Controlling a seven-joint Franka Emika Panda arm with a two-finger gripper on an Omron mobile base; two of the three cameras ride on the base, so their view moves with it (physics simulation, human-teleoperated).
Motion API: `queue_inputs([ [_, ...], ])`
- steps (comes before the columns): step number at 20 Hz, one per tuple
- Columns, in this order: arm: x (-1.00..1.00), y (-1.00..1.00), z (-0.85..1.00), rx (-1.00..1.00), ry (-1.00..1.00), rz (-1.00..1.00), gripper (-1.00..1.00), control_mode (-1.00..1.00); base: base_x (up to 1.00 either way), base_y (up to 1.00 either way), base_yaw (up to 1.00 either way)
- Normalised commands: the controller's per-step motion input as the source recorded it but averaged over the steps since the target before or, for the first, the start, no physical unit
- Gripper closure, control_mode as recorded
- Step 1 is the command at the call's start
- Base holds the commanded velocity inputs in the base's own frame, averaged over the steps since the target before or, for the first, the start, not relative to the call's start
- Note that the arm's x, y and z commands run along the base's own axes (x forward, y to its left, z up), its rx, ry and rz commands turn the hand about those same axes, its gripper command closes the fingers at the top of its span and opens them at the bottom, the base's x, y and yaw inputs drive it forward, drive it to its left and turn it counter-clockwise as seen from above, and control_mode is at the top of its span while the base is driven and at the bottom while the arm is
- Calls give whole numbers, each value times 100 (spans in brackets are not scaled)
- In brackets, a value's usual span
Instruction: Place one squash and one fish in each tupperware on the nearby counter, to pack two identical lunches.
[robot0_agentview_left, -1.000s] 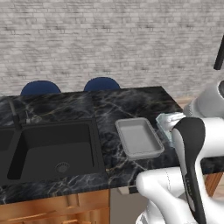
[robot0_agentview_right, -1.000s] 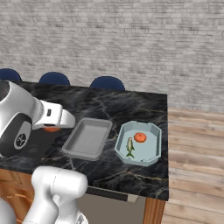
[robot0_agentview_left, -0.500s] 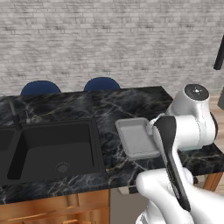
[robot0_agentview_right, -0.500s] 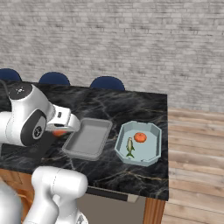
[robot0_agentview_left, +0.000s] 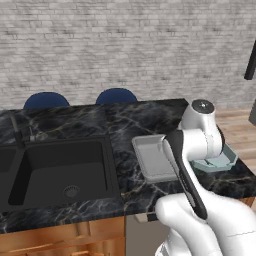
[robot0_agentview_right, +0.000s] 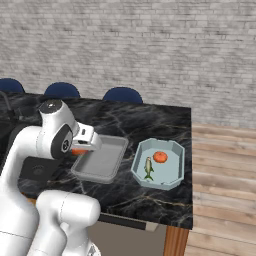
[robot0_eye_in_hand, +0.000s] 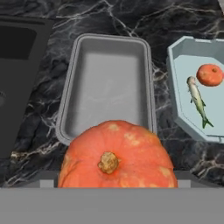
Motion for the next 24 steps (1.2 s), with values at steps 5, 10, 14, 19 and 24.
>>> queue_inputs([
  [5,54,0,-42,0,0,0,100,-100,0,0,0],
  [10,54,0,-34,0,0,0,100,-100,0,0,0],
  [14,57,0,-35,2,0,0,100,-100,0,0,0],
  [19,60,0,-36,6,0,0,100,-100,0,0,0],
  [24,63,0,-35,6,2,0,100,-100,0,0,0],
])
